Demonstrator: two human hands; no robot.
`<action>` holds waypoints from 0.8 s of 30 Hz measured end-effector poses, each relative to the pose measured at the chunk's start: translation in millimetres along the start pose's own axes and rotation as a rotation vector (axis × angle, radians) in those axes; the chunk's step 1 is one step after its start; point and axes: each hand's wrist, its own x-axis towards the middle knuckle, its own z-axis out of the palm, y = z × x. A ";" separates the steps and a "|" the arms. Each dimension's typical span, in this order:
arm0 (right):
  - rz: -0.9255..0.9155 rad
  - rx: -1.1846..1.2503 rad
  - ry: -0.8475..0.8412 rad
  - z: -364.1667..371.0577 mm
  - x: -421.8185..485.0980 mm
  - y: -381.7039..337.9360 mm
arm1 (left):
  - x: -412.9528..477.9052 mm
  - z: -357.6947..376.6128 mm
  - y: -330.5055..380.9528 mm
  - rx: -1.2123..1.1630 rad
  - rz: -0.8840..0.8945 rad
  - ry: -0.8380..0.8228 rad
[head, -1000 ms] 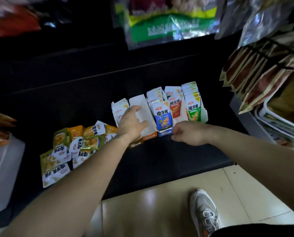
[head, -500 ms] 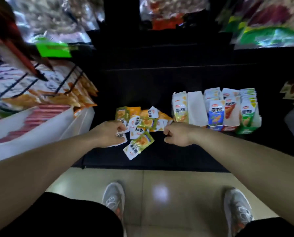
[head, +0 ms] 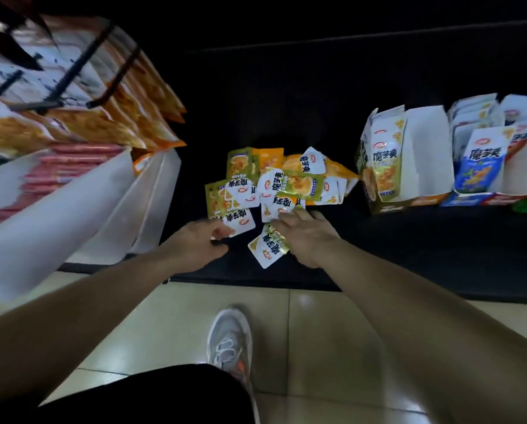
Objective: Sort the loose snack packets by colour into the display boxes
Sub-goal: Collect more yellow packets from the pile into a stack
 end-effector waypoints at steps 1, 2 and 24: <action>0.007 -0.041 0.020 4.6 1.6 0.7 | 3.4 7.7 -4.1 -0.033 -0.007 0.022; 0.019 -0.075 0.036 8.7 1.1 1.7 | 6.5 15.4 -6.6 -0.072 -0.019 0.037; 0.180 1.201 0.273 13.8 -23.8 39.5 | 42.8 87.4 90.4 -1.110 -0.057 0.067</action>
